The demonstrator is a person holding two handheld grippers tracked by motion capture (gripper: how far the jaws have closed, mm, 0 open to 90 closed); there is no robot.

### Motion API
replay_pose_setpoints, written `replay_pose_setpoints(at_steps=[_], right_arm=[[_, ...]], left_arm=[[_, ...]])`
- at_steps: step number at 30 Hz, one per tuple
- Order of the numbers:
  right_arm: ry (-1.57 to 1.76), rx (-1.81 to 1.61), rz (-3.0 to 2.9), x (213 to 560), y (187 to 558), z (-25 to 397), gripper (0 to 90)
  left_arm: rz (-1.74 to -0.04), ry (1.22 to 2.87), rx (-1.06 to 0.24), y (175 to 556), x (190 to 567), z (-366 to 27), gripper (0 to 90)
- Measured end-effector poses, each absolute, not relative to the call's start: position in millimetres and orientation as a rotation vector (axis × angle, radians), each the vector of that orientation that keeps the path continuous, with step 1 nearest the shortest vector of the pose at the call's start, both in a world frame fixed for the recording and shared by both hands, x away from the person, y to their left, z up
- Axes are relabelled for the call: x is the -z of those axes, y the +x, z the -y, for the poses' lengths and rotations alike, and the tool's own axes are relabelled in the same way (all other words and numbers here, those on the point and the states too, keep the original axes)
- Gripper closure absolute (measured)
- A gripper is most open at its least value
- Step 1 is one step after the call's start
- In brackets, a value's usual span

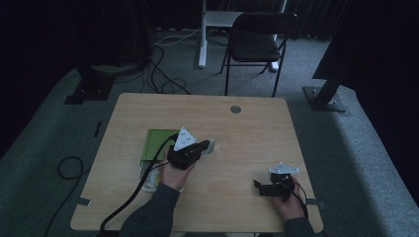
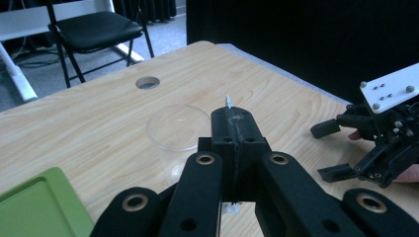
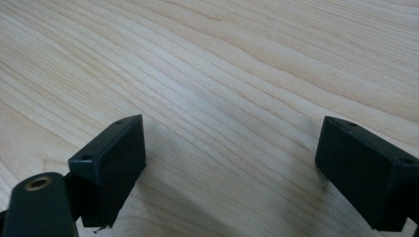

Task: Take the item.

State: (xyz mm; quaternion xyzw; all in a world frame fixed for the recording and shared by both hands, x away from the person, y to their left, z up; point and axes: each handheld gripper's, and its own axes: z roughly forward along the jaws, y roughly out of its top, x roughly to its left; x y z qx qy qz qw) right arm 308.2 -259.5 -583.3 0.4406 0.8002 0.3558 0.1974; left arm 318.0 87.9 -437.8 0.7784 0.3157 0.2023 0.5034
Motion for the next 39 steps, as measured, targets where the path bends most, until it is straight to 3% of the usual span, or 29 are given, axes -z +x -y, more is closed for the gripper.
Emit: replay_pose_setpoints(at_steps=[29,39], right_arm=[[1.231,-0.997,-2.238,583.4,308.3,259.5,11.5],[1.231,-0.998,-2.238,583.4,308.4,259.5,11.5]], left_arm=[[-0.78,1.869,-0.554,352.4,414.1,-62.2,90.0],[-0.826,1.854,-0.552,366.2,421.4,-59.3,90.0]])
